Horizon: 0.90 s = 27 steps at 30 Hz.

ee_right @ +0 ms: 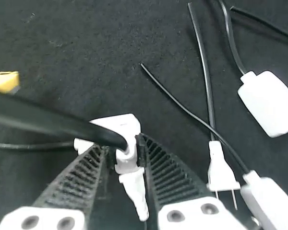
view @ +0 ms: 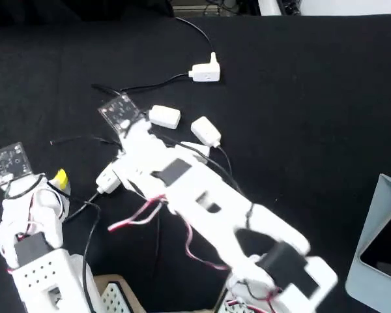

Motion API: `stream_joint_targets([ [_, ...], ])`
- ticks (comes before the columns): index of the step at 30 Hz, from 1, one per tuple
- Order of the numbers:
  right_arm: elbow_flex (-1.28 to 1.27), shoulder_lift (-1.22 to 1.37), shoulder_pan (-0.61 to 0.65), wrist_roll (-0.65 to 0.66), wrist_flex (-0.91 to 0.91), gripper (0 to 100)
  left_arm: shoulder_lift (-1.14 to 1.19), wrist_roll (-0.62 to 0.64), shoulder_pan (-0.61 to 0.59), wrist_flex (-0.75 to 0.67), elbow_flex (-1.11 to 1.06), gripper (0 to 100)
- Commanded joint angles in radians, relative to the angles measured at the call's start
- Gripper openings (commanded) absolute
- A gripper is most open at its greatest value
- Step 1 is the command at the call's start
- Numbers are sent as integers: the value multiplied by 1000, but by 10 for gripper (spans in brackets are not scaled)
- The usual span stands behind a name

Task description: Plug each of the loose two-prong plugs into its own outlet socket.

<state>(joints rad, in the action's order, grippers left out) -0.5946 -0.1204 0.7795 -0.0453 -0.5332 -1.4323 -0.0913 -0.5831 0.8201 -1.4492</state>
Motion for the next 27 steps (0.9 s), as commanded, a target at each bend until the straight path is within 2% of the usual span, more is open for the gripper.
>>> stream_joint_targets([
  [1, 120, 85, 15, 9, 21, 11, -75, 43, -36, 11, 1, 259],
  [12, 188, 163, 17, 37, 21, 11, -75, 43, -41, 11, 1, 259],
  [20, 205, 174, 64, 40, 21, 11, -77, 43, -41, 11, -5, 259],
  [27, 229, 263, 43, 46, 20, 11, -81, 40, -41, 11, -10, 259],
])
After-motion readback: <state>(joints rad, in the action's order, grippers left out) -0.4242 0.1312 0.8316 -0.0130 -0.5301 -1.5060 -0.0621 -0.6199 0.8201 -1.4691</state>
